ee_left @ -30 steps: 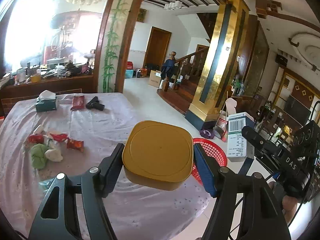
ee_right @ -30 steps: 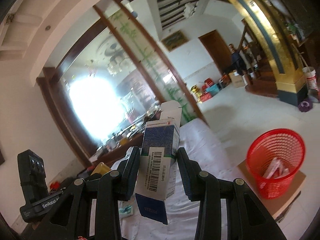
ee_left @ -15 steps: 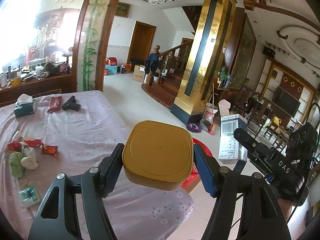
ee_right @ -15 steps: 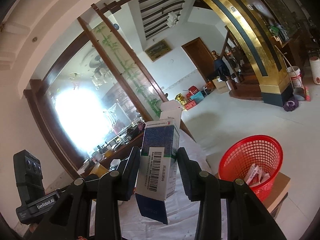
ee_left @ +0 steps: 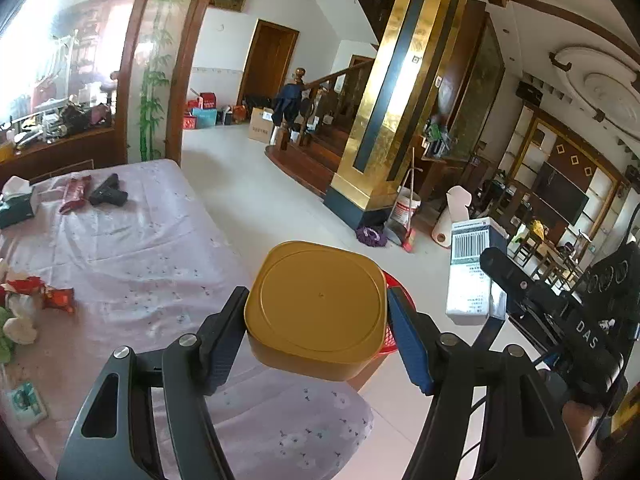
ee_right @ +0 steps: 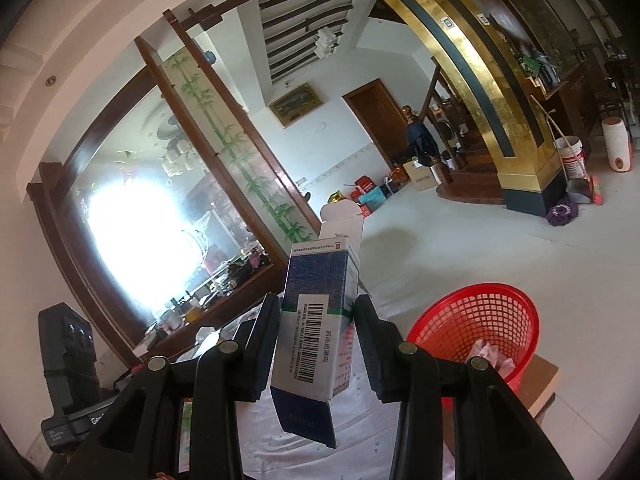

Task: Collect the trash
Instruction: 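Carry the yellow container and blue-white box toward the red wastebasket, then open both tools to drop the container and box into the wastebasket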

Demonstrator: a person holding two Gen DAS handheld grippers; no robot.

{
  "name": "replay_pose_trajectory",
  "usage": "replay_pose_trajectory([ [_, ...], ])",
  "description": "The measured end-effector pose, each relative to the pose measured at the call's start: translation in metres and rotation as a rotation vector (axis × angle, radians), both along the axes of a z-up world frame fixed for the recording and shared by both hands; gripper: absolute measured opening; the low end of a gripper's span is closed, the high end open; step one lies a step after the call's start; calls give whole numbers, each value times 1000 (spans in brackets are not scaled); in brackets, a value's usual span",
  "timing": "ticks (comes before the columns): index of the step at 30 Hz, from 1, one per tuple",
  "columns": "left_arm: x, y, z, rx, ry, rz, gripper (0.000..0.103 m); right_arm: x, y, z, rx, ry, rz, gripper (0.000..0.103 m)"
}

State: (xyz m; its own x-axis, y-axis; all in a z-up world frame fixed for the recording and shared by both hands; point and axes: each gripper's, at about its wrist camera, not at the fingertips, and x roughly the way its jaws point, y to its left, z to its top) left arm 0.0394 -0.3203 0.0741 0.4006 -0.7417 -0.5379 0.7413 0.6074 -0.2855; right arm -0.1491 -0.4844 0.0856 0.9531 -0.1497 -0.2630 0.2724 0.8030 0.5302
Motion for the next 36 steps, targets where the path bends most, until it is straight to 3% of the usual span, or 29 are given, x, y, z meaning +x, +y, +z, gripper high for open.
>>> replay_pose_trajectory([
  [13,27,-78,-28,5,99,-115,68,4,-55,-34,68,84,-87,41],
  [25,52,-159,-88,82,238,-174,68,18,-115,-87,161,193,-143,41],
  [36,48,-192,-124,182,229,-207,68,38,-147,-119,198,262,-152,42],
])
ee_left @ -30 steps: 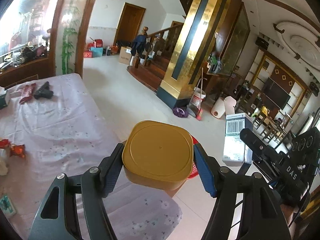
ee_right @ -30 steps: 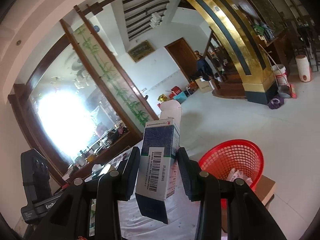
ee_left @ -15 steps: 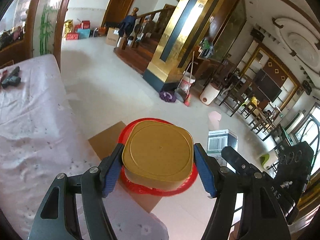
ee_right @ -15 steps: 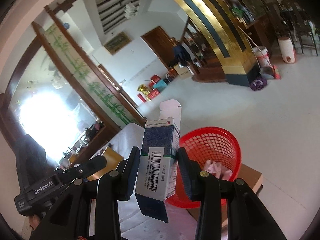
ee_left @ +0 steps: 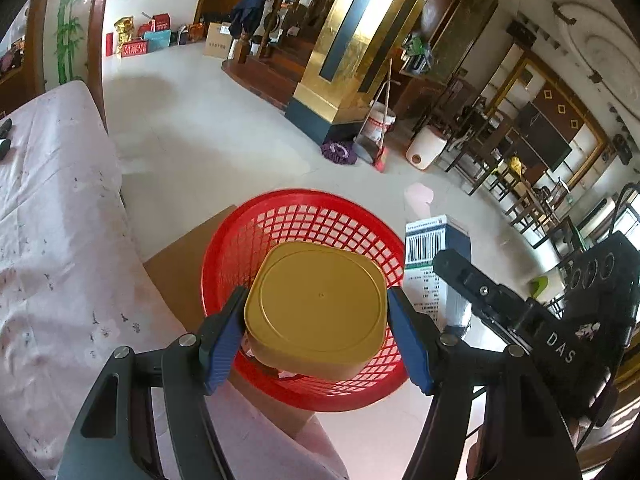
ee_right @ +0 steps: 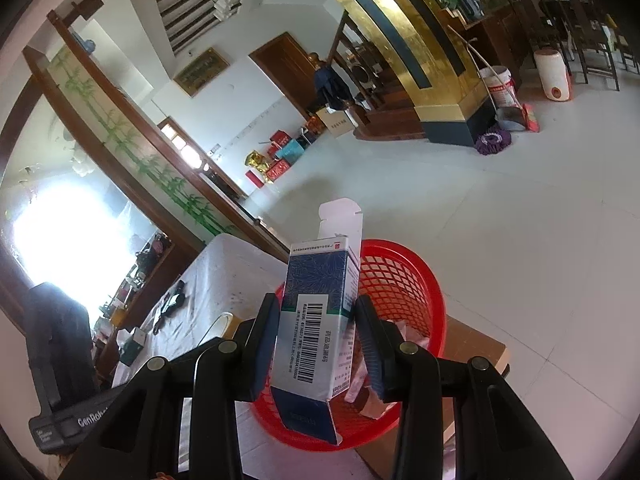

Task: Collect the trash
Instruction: 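Open both tools to drop the container and box into the wastebasket, then move both tools back over the table items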

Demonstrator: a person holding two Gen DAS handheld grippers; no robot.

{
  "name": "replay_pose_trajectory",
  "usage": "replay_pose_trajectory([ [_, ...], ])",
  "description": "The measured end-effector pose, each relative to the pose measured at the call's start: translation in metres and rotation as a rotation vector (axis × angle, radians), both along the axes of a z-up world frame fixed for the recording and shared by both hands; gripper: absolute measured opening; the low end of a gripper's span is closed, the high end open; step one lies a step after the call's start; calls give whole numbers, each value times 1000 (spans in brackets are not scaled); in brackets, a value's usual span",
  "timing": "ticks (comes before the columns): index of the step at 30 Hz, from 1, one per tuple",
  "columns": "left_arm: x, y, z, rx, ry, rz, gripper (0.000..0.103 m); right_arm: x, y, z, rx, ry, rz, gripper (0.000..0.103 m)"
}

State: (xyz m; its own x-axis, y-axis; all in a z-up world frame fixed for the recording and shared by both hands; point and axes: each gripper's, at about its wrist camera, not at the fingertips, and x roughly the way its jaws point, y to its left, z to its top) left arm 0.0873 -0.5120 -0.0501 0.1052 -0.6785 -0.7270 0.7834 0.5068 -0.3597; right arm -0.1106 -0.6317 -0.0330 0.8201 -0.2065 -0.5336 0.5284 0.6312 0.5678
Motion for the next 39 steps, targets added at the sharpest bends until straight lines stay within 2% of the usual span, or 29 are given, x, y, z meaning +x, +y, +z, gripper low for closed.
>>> replay_pose_trajectory([
  [7,0,-6,-19,42,15,-21,68,5,-7,-10,24,18,-16,44],
  [10,3,-4,-23,55,34,-23,68,0,-11,-12,60,8,-28,54],
  [11,4,0,-19,54,42,-24,68,-2,-11,-11,70,-4,-27,60],
  [14,3,8,-11,20,48,-19,76,-9,-8,0,53,-20,-37,61],
  [18,-2,31,14,-25,16,-9,78,-16,3,17,42,-50,-27,62],
  [21,-8,63,34,-46,-39,16,82,-20,20,33,19,-75,-5,63],
  [24,-17,110,56,-83,-86,58,86,-23,47,53,-11,-117,31,71],
  [27,-28,164,78,-106,-184,142,90,-16,78,68,-38,-144,87,75],
  [33,-46,268,107,-59,-391,336,93,20,155,92,-95,-180,280,80],
  [35,-45,298,111,-42,-418,386,93,36,178,94,-103,-181,340,81],
  [39,-37,359,112,-31,-422,503,93,61,222,91,-110,-174,449,81],
])
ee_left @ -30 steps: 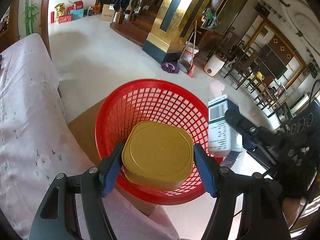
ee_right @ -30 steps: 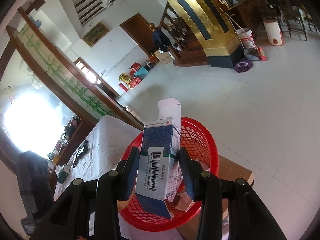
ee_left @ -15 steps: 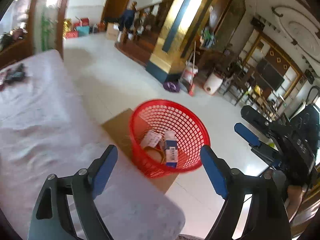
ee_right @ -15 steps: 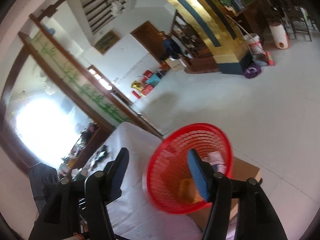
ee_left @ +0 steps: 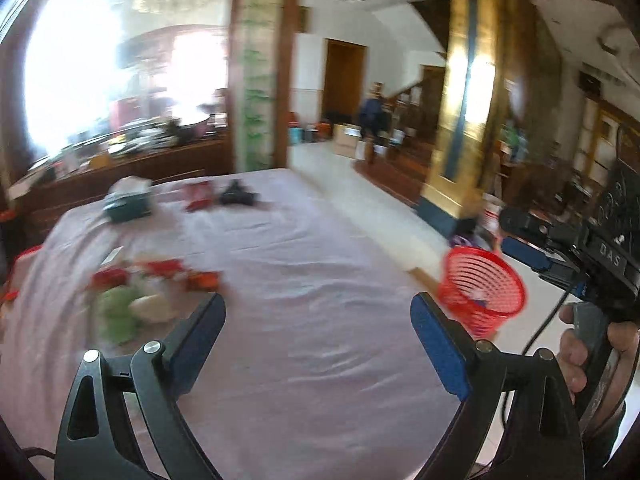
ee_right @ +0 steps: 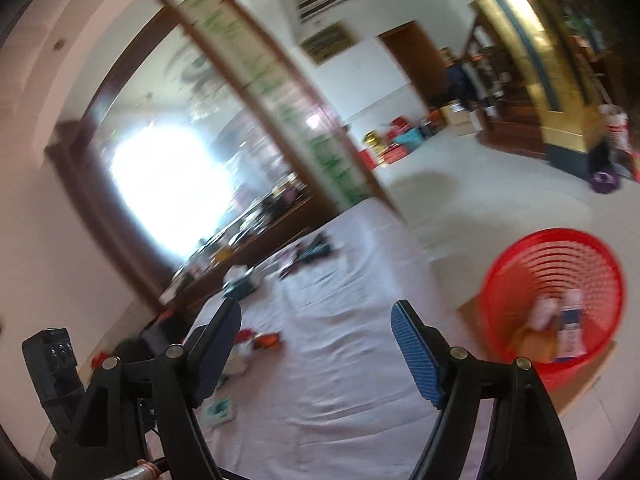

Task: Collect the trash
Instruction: 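Move both tools back over the table items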

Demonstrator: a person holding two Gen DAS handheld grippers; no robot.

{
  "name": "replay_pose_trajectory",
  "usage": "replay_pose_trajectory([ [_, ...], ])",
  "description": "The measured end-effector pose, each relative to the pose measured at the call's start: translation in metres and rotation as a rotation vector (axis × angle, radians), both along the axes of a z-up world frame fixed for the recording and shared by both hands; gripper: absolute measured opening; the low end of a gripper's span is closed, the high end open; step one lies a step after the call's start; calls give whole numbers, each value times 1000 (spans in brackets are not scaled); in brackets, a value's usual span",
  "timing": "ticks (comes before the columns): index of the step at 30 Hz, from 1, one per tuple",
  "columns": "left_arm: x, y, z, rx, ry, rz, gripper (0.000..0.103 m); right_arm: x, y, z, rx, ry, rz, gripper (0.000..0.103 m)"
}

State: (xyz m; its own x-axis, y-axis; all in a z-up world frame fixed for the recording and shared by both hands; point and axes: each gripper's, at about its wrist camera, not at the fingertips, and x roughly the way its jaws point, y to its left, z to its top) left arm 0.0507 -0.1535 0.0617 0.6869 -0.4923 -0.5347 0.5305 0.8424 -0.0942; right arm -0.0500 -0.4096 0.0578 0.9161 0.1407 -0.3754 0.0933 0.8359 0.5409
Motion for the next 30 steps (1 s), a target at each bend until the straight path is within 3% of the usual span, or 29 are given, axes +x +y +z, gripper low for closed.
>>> replay_pose_trajectory([
  [8,24,130,7,-71,23,266,93,44,64,-8,-21,39,133,81],
  [13,36,173,8,-78,45,346,93,70,87,-7,-38,45,181,81],
  [18,53,179,-14,-58,102,320,93,100,108,-10,-53,57,233,81],
  [22,75,171,-44,-52,157,223,93,128,124,-22,-58,91,282,83],
  [30,120,152,-103,37,270,68,93,198,154,-61,-60,181,409,83],
])
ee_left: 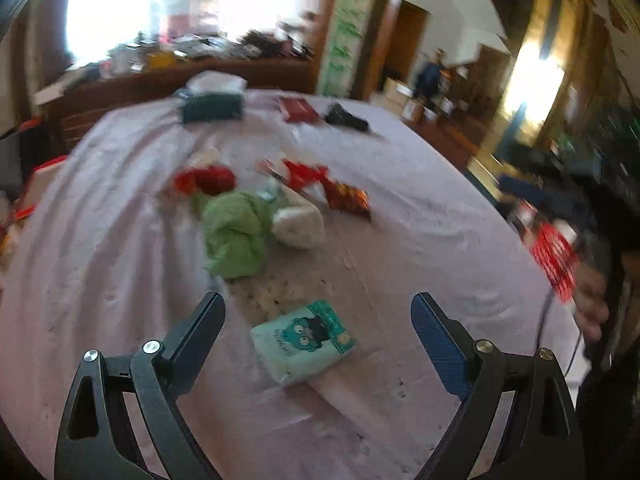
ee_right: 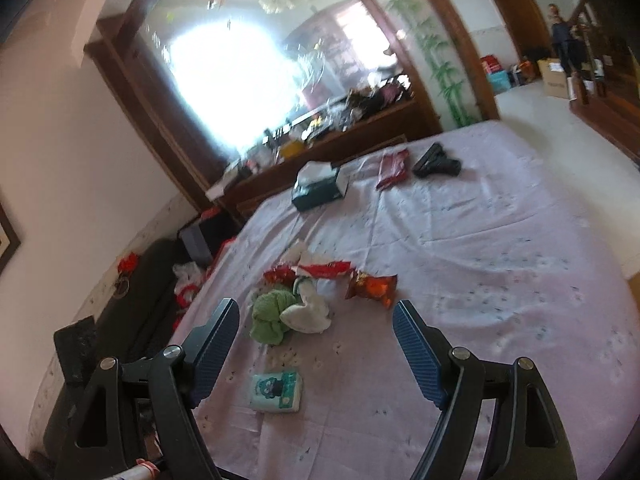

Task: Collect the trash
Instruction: 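Move both tools back over the table items, then grasp the blue-green tissue pack with the left tool while the right tool grasps the red snack bag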

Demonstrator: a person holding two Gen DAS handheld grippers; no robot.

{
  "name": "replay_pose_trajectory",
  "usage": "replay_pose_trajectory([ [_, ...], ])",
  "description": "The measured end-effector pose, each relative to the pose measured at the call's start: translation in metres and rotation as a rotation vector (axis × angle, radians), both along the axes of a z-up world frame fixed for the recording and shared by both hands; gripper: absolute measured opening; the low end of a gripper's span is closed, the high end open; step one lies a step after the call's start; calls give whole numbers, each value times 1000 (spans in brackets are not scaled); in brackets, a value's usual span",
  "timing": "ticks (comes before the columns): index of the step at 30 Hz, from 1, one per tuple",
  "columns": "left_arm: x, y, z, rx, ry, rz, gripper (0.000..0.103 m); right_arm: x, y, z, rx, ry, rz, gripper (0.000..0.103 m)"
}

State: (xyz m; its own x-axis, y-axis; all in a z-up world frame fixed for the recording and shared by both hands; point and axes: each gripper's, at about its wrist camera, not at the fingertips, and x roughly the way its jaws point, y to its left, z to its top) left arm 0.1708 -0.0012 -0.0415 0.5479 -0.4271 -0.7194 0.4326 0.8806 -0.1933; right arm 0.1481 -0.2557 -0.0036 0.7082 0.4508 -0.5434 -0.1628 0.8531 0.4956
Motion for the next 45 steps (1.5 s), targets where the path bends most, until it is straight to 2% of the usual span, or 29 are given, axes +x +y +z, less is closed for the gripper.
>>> replay_pose_trajectory([
  [4,21,-7,-27,16,66,-62,93,45,14,-29,-46,67,66,83],
  [13,59,-9,-66,-32,215,-71,93,135,29,-73,-79,166,151,83],
  [16,57,-13,-71,-35,254,-98,93,166,30,-90,-74,215,172,83],
  [20,36,-19,-70,-15,252,-142,93,193,28,-118,-93,286,197,83],
  [26,3,-22,-69,-6,246,-207,93,168,34,-126,-59,311,315,83],
  [28,0,-21,-68,2,230,-180,93,158,39,-126,-86,311,344,83],
  [31,6,-21,-70,57,202,-89,93,154,45,-125,-188,291,287,82],
  [32,8,-22,-69,86,179,-57,93,155,46,-126,-216,296,257,76],
  [34,6,-24,-69,91,172,-56,92,159,44,-129,-219,314,222,64],
  [36,5,-27,-70,79,182,-66,85,160,44,-132,-229,324,209,54],
  [37,6,-27,-71,73,190,-64,83,158,44,-132,-232,329,206,41],
  [39,10,-31,-73,67,211,-60,73,151,44,-129,-228,324,215,41],
  [42,7,-32,-72,87,201,-46,68,137,42,-119,-237,311,193,39],
  [45,7,-36,-73,122,190,-34,66,112,34,-101,-199,279,136,38],
])
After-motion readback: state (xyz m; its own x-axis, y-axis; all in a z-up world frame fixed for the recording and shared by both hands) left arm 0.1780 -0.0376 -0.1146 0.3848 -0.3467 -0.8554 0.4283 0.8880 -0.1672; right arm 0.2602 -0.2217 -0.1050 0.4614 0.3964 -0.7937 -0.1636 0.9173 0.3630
